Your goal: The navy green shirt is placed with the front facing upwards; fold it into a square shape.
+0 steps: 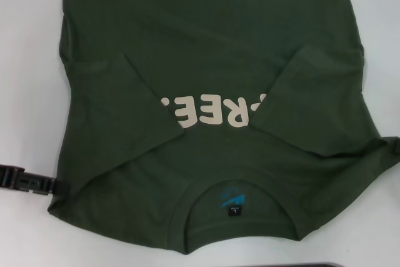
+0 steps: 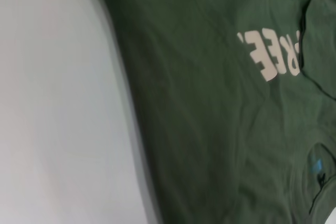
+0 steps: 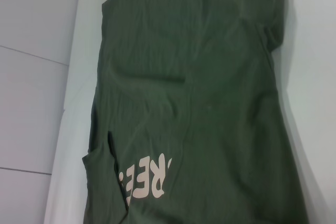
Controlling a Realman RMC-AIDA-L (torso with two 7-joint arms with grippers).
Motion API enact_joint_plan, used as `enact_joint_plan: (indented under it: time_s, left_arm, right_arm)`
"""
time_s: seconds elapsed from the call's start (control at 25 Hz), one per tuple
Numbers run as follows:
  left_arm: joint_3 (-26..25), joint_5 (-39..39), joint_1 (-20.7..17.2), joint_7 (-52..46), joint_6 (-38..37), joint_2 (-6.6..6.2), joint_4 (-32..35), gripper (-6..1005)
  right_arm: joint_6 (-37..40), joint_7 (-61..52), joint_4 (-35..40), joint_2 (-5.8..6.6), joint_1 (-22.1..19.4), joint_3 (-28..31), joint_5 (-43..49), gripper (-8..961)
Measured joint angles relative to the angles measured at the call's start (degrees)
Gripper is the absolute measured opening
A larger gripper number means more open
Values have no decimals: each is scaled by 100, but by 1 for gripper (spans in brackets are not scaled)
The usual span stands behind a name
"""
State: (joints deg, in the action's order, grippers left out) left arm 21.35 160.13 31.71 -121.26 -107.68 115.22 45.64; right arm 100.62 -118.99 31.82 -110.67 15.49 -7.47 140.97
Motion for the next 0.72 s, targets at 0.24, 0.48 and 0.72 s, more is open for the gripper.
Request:
enact_joint_plan:
  time_s: [0.24, 0.48, 0.72]
  left_arm:
    - [-19, 188, -47, -17, -76, 7, 17, 750]
    - [-13, 278, -94, -19, -77, 32, -14, 750]
    - [28, 285, -110, -15, -18, 59, -136, 751]
  right_arm:
    - [-17, 0, 0, 3, 6, 0, 0, 75]
    - [-20, 0, 0, 5, 35, 0, 0, 75]
    - [-24, -4, 0, 12, 40, 0, -9, 75]
